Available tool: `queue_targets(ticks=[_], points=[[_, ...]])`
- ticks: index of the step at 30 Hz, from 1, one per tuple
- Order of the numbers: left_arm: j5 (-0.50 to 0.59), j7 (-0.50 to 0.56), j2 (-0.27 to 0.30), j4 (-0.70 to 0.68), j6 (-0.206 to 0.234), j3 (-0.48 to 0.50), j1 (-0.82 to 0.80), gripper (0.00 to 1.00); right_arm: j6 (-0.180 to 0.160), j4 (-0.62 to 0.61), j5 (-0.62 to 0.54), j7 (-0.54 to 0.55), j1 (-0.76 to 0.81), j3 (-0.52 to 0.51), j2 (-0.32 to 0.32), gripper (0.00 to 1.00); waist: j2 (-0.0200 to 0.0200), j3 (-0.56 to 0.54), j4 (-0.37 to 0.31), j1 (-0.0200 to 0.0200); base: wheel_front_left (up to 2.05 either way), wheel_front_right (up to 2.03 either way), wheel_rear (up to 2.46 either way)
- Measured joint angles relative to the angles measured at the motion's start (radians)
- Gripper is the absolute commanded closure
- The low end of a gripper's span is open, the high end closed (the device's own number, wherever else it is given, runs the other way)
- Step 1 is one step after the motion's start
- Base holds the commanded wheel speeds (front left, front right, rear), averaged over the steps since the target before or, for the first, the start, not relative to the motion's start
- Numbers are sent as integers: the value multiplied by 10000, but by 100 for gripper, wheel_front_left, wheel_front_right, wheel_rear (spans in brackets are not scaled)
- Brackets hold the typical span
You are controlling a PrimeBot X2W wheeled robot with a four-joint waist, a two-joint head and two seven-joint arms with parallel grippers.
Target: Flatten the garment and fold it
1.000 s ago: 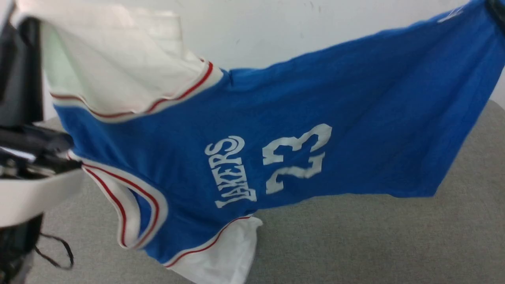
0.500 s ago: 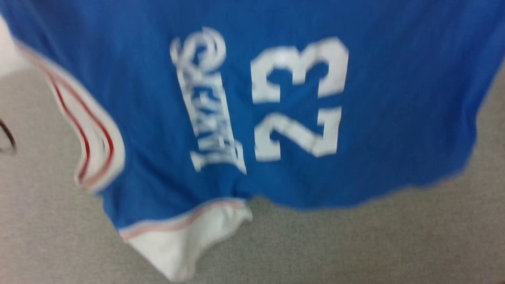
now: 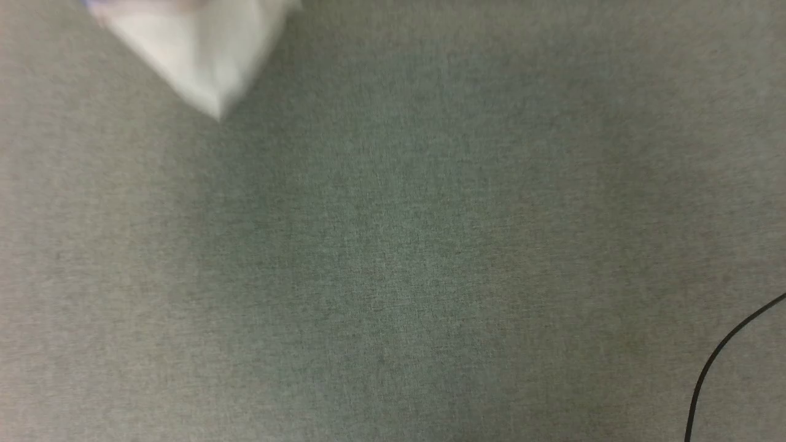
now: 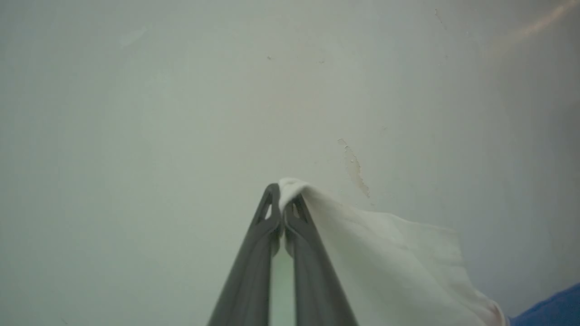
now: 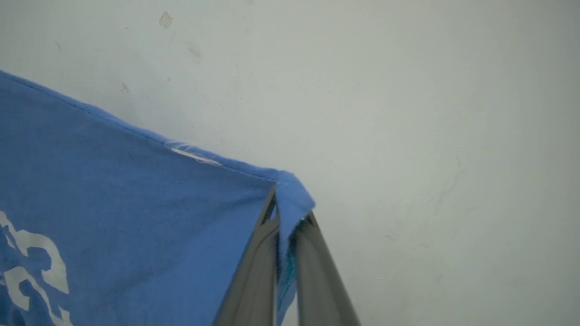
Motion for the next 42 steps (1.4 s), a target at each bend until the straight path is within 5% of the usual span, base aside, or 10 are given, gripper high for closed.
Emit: queue_targets(ticks=[12, 20, 28, 35, 42], points=[[136, -1453, -805, 1868, -274, -650, 179, 100, 0, 2483, 370, -1946, -237, 943, 483, 100, 0, 713, 399, -5, 0, 0, 0], [-40, -1664, -1313, 2048, -155, -1363, 4167, 100, 0, 3475, 903, -2974, 2135, 1806, 865, 100, 0, 99, 589, -5, 0, 0, 0], [-330, -874, -1210, 1275, 144, -2265, 8948, 100, 0, 3457, 1417, -3522, 4842, 3246, 715, 100, 0, -1106, 669, -6, 0, 0, 0], [-780, 1064, -407, -284, 560, -2934, 12154, 100, 0, 2378, 2401, -3198, 7189, 4261, -391, 100, 0, -2441, 825, -9, 0, 0, 0], [-1035, 2663, 1164, -2334, 1266, -3097, 14709, 100, 0, 1022, 2982, -2731, 8946, 4780, -1530, 100, 0, -3662, 988, -9, 0, 0, 0]])
